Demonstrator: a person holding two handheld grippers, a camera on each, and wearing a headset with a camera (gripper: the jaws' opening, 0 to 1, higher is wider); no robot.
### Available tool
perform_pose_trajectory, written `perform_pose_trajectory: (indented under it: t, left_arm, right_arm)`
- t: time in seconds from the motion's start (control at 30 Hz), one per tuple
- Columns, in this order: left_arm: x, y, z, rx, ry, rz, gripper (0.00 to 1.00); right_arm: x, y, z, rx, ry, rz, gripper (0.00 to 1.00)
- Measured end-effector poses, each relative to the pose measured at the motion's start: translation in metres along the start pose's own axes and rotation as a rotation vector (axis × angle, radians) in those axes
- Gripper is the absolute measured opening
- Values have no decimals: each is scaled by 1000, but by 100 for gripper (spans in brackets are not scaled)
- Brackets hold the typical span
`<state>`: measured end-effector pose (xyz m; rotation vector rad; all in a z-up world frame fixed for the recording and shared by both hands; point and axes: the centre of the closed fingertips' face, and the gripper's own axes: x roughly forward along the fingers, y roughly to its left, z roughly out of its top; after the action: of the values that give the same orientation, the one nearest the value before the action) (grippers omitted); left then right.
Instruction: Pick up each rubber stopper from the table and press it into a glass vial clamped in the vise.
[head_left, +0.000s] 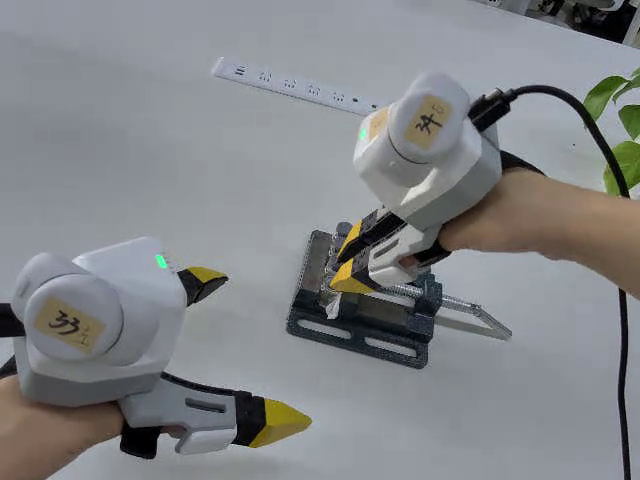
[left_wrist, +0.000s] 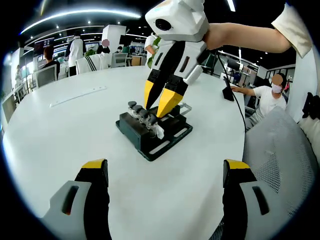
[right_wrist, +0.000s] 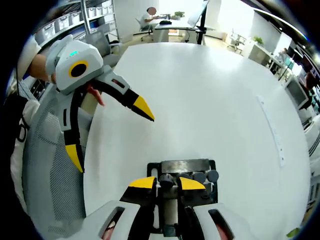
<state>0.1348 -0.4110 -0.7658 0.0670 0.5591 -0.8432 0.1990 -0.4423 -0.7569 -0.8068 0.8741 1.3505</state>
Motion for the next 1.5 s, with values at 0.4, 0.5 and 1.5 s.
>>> perform_pose_trajectory:
  t: [0.4, 0.5, 1.5]
  left_arm:
    - [2, 0, -2, -6, 2, -5, 95]
    - [2, -1, -2, -5, 5, -7, 94]
    - [2, -1, -6, -10, 13, -7, 94]
  right_arm:
    - [-2, 2, -14, 232, -155, -40, 13]
    - [-2, 4, -15, 258, -175, -38, 13]
    - [6, -2, -11, 417, -264, -29, 9]
